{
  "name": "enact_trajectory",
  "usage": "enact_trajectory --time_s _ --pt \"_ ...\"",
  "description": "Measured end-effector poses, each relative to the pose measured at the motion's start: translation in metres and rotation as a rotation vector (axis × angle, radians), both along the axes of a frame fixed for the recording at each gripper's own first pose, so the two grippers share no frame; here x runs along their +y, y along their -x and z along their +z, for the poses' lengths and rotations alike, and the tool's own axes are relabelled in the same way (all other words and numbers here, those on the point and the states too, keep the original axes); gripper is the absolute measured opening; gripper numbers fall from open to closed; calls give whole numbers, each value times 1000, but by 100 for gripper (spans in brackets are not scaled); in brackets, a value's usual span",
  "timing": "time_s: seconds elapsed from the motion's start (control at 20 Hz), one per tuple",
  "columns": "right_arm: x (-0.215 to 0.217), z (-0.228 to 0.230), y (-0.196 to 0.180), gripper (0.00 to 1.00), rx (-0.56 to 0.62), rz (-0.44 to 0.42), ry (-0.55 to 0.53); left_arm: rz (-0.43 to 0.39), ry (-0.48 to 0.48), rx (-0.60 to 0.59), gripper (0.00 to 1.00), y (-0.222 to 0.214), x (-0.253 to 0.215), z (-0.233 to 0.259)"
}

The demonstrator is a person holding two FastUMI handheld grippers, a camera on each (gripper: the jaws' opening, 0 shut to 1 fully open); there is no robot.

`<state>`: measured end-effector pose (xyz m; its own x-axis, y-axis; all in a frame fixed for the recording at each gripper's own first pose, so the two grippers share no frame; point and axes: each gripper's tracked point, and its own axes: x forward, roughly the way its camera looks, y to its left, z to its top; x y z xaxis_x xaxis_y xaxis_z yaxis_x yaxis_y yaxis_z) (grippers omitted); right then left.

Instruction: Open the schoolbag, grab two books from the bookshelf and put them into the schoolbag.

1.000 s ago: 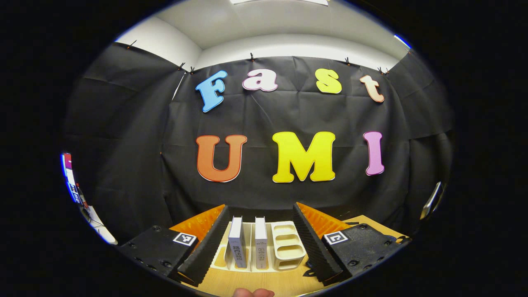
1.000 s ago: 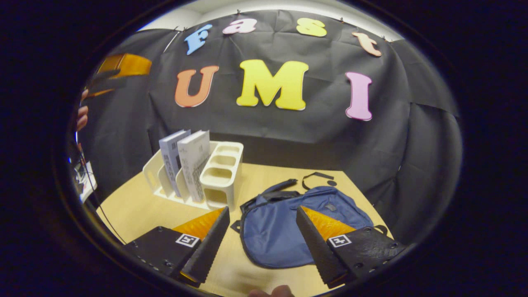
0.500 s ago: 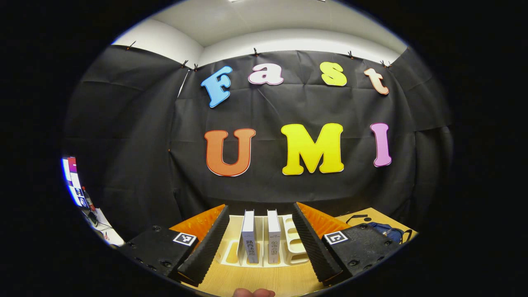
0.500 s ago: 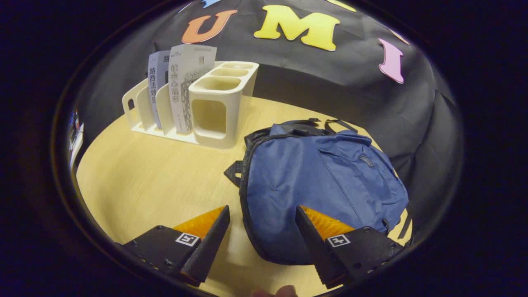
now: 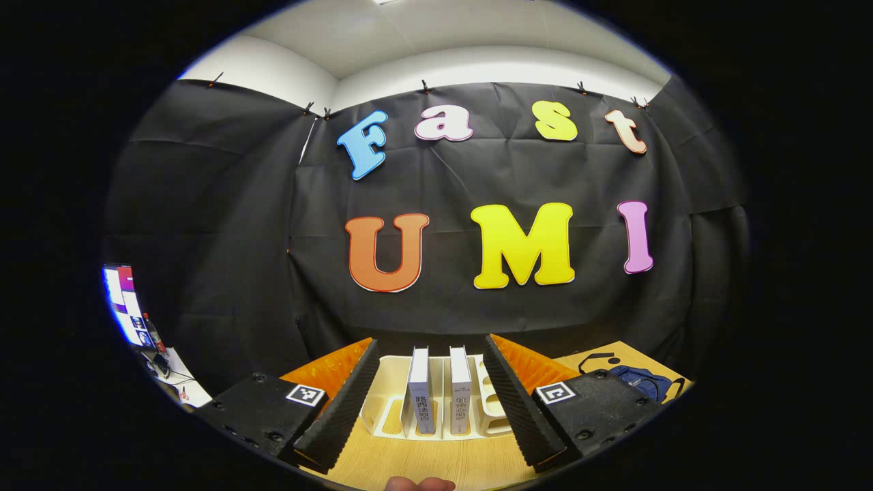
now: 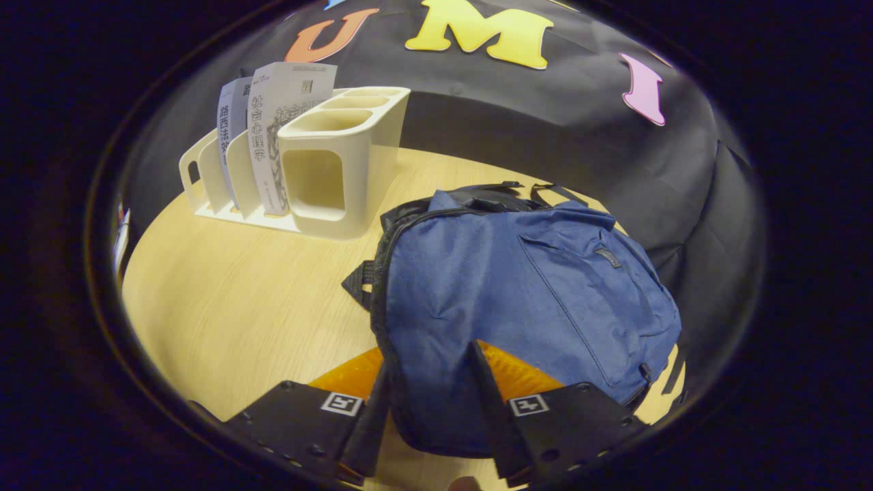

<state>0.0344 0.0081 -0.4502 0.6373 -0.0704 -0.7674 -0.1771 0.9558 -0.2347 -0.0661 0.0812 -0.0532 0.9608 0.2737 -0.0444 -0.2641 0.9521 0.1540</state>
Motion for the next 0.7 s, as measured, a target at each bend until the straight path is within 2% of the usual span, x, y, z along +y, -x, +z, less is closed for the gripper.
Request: enact_trajectory --time_s 0.05,0.2,0.45,0.7 --pt "1 2 2 58 6 0 -20 2 2 1 96 1 -2 0" --pt "8 11 1 3 33 2 -88 5 10 -3 96 -1 -8 0" --pt "7 28 -2 0 83 -7 -205 21 22 -6 96 -5 -17 0" --pt "0 95 -10 0 28 46 -282 70 13 5 96 -12 -22 -4"
